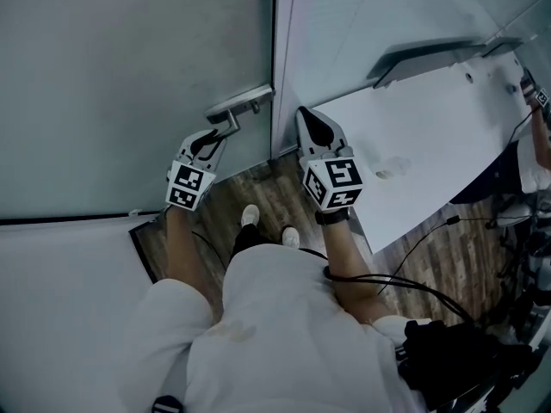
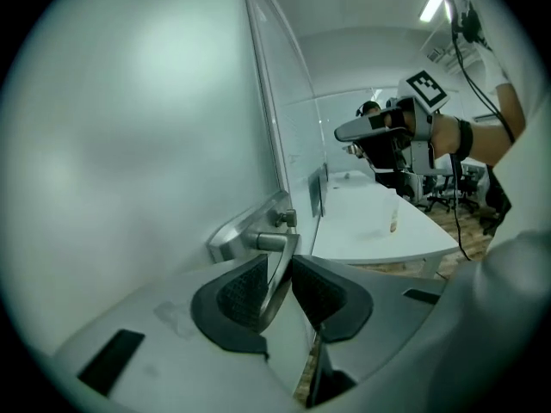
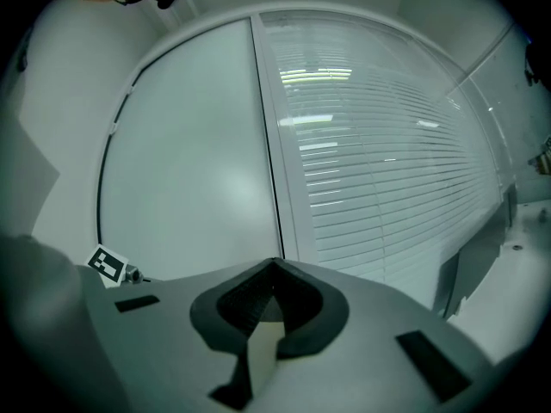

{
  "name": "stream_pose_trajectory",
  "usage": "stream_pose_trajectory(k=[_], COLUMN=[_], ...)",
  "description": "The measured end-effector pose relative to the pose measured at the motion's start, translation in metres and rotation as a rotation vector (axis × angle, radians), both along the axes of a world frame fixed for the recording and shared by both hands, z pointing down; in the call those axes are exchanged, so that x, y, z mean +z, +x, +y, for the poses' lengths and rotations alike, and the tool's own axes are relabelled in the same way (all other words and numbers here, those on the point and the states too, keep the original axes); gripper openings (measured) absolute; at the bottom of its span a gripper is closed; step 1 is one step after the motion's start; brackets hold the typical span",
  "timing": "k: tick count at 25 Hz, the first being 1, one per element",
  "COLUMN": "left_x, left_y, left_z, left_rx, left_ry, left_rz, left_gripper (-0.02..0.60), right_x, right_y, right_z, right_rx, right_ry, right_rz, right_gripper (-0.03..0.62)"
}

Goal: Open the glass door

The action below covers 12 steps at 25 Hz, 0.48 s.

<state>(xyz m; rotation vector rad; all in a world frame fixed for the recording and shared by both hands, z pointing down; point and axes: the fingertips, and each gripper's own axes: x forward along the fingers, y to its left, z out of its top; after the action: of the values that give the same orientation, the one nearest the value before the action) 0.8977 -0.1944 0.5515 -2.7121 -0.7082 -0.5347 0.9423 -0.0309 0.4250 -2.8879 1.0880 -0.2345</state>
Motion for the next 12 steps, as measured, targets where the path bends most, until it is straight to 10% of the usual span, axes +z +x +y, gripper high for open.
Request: stream_pose_trajectory(k=[12], left_x=[0.013], left_y=[-0.019], left_z=[0.01], left_rx=[-0.026], left_ry=[0.294], left_rz=[-0.149], left_gripper=[0.077], right_x=[-0.011], right_y=[-0.031], right_z=[0.007], right_rx=[-0.064], right_ry=[0.026], right_rz=[0.033], right_gripper=[-0.003])
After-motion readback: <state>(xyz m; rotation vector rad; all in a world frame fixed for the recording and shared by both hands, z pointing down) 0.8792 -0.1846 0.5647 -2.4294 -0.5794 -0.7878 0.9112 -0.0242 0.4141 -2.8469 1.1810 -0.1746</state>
